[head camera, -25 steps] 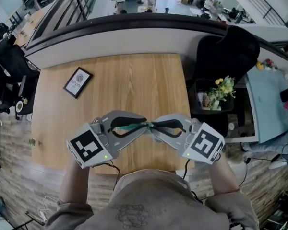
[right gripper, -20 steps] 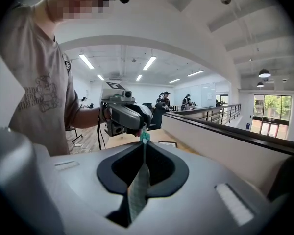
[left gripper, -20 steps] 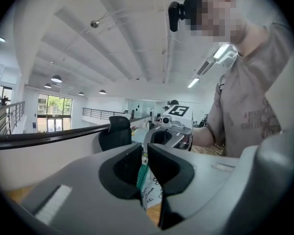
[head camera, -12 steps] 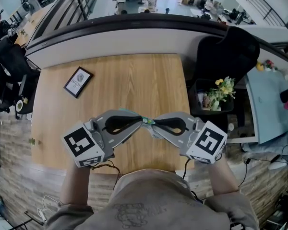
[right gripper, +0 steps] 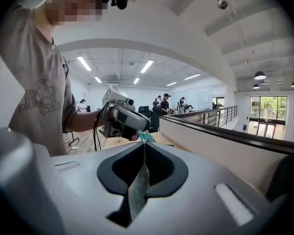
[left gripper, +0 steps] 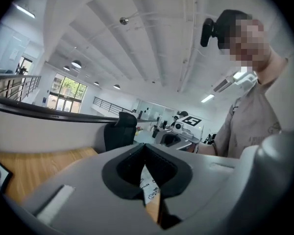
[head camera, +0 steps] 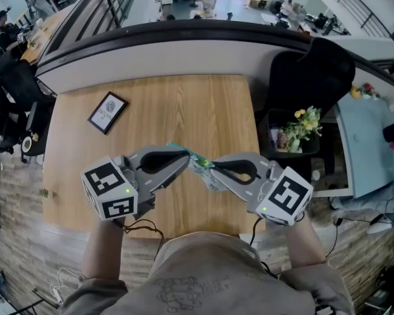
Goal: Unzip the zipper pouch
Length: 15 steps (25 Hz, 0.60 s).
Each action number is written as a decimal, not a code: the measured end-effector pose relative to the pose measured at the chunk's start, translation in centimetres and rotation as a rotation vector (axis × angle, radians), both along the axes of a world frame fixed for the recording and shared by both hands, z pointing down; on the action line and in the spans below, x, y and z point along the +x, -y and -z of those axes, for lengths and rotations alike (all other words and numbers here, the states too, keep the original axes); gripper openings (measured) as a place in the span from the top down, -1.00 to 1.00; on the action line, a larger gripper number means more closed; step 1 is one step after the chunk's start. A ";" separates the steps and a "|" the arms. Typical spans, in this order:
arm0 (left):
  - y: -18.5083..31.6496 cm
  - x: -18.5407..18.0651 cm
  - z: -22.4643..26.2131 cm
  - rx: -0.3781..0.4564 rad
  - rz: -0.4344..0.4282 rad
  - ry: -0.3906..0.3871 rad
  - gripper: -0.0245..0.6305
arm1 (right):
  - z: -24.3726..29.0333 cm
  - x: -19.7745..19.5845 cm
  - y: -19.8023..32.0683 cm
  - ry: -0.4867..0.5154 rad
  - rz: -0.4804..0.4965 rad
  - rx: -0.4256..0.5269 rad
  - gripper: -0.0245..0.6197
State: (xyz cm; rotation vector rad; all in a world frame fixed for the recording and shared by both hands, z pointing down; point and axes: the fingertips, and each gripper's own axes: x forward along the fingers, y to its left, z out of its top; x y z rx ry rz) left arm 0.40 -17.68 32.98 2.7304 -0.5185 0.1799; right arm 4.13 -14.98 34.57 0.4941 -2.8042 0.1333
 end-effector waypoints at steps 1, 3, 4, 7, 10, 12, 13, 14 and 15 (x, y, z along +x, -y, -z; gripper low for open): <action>0.2 -0.3 0.0 -0.007 0.009 -0.005 0.92 | 0.2 0.1 0.0 0.003 -0.002 0.002 0.87; 0.7 -0.8 0.0 -0.004 0.032 -0.002 0.92 | 0.5 0.2 0.1 0.012 -0.004 0.007 0.87; 1.0 -1.1 0.0 0.000 0.049 0.006 0.92 | 0.7 0.4 0.1 0.017 -0.007 0.009 0.87; 1.9 -2.2 -0.4 0.002 0.100 0.029 0.92 | 1.1 1.3 0.4 0.025 -0.023 0.008 0.87; 2.6 -3.7 -0.8 -0.010 0.147 0.042 0.92 | 1.3 2.0 0.5 0.025 -0.028 0.024 0.87; 3.0 -4.8 -1.1 -0.018 0.178 0.048 0.92 | 1.3 2.5 0.7 0.021 -0.018 0.050 0.87; 3.2 -5.4 -1.2 -0.021 0.197 0.049 0.92 | 1.3 2.7 0.7 0.026 -0.020 0.049 0.87; 3.4 -6.0 -1.4 -0.024 0.216 0.041 0.92 | 1.3 3.0 0.8 0.039 -0.026 0.037 0.87; 3.6 -6.7 -1.4 -0.029 0.235 0.023 0.92 | 1.3 3.3 1.0 0.058 -0.034 0.017 0.87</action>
